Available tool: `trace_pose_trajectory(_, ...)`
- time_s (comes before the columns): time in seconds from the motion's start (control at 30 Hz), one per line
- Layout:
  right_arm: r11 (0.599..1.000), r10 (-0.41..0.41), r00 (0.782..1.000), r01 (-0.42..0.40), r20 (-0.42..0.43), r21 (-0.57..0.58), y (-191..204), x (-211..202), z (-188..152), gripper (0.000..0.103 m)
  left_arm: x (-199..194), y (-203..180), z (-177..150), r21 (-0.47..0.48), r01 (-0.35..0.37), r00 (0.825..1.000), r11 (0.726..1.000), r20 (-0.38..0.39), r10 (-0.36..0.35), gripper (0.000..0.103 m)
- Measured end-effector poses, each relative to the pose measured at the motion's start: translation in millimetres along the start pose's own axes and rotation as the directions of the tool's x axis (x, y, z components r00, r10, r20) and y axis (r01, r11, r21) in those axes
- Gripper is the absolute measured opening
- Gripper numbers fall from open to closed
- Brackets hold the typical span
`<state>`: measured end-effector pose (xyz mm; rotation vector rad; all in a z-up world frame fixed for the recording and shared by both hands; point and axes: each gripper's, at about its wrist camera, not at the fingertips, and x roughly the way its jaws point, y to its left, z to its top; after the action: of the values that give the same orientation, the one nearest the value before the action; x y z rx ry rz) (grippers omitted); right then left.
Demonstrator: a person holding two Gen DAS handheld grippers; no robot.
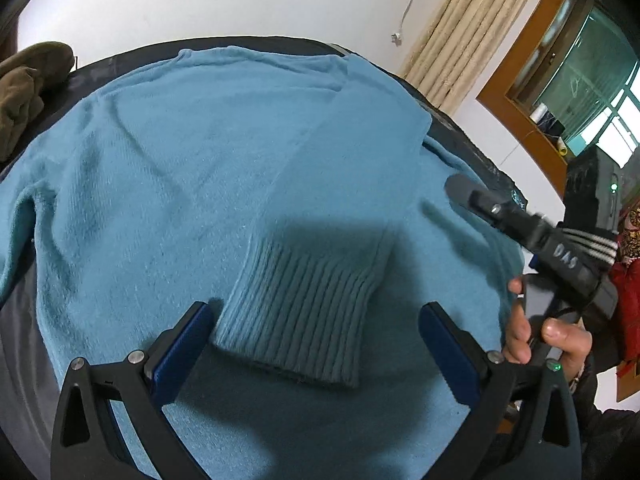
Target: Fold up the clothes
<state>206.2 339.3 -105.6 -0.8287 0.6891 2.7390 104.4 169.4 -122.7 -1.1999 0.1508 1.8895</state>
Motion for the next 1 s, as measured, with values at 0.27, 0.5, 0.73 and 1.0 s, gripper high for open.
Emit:
trace_pose_trajectory(0.27,1.000,-0.003,0.999,0.004,-0.053,0.009,6,26,0,0.088,10,10,20,-0.141,0.017,1.000,0.990,-0.014,-0.020,0.096)
trace_pose_trajectory(0.5,0.997,0.035,0.997,-0.031,-0.064,0.071,-6,22,-3,0.088,3,26,15,-0.208,0.122,0.992,0.970,0.014,-0.122,0.097)
trace_pose_trajectory(0.73,0.998,0.039,0.997,-0.036,-0.063,0.053,-3,21,-4,0.088,13,22,26,-0.218,0.098,0.995,0.971,0.012,-0.098,0.098)
trace_pose_trajectory(1.0,0.999,0.017,0.998,-0.015,-0.059,0.040,-4,17,-3,0.088,34,-13,38,0.046,-0.205,0.979,0.978,-0.004,0.205,0.037)
